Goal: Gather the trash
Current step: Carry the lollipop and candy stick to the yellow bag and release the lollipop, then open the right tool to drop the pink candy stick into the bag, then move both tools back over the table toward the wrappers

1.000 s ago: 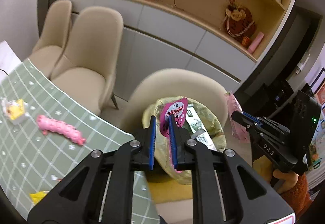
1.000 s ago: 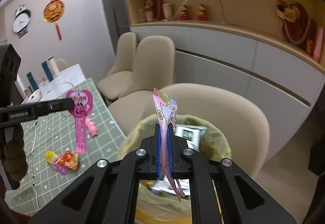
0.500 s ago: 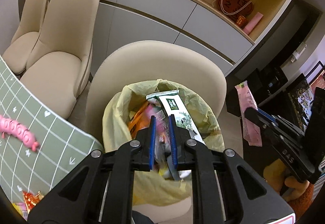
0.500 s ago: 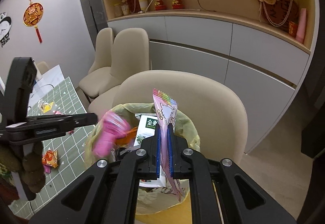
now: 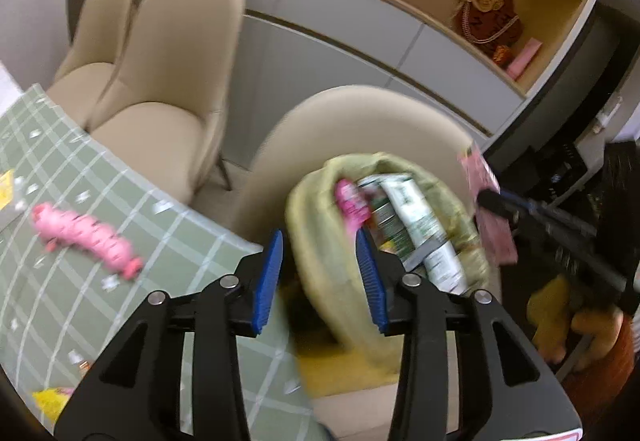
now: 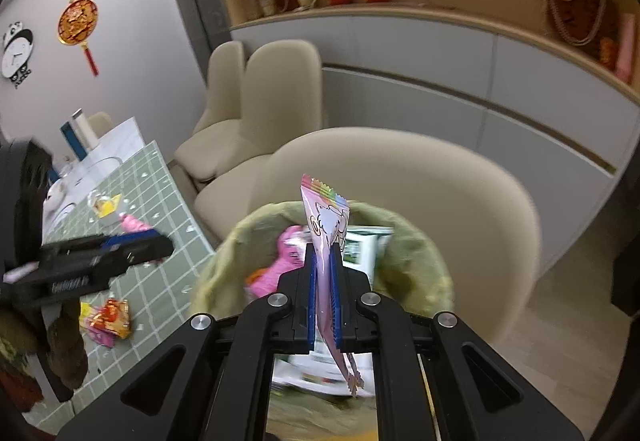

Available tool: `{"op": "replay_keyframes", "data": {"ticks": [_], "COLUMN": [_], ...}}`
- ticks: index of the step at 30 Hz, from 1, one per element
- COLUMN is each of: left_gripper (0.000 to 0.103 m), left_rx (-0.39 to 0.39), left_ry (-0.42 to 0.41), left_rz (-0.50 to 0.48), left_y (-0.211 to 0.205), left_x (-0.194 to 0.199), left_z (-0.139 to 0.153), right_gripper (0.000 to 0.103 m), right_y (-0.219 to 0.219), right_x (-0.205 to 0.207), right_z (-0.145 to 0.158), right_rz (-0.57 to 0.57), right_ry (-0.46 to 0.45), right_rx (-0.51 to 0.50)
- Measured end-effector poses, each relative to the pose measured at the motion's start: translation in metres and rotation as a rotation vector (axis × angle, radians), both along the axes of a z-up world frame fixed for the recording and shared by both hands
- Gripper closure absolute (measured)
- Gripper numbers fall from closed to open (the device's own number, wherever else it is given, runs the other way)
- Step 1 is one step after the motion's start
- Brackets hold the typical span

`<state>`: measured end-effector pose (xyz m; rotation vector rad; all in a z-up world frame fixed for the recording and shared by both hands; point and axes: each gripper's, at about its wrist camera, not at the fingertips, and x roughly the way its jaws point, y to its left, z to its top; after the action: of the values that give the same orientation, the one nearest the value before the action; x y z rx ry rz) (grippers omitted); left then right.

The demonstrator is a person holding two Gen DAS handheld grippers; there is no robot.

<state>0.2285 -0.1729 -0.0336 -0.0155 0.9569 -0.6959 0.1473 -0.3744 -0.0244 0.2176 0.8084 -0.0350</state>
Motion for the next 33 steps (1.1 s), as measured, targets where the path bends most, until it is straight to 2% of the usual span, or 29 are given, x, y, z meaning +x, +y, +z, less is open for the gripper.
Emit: {"op": "replay_keyframes", "data": {"ticks": [2, 9, 12, 16, 21, 27, 33], "left_gripper": [0.066, 0.064, 0.064, 0.061, 0.060, 0.060, 0.059], "left_rx": [0.025, 0.085, 0.099, 0.104, 0.127, 0.163, 0.168], "left_ry": [-0.001, 0.084, 0.116, 0.133, 0.133, 0.104, 0.087], "left_rz": [0.027, 0.143, 0.202, 0.305, 0.433, 0.479, 0.507], "left_y": [0.020, 0.097, 0.129, 0.169, 0.212, 0.239, 0.259], "left_x": [-0.008, -0.034, -0.044, -0.056, -0.071, -0.092, -0.106], "left_z": [-0.007, -0.041, -0.052, -0.059, -0.066, -0.063, -0.057], "right_gripper": [0.095, 0.094, 0.086, 0.077, 0.070, 0.069, 0.069], "right_y": [0.009, 0.026, 0.029, 0.033, 0.041, 0.073, 0.129], "right_x": [0.008, 0.037, 0.043, 0.037, 0.024, 0.004, 0.000], "right_z": [-0.005, -0.027, -0.036, -0.039, -0.032, -0.009, -0.009], "right_rz": [0.024, 0.060, 0.063, 0.050, 0.037, 0.101, 0.230], "right_ry": [0.011, 0.069, 0.113, 0.123, 0.101, 0.015, 0.002], "right_rx": [0.001, -0.003, -0.017, -0.048, -0.058, -0.056, -0.019]}}
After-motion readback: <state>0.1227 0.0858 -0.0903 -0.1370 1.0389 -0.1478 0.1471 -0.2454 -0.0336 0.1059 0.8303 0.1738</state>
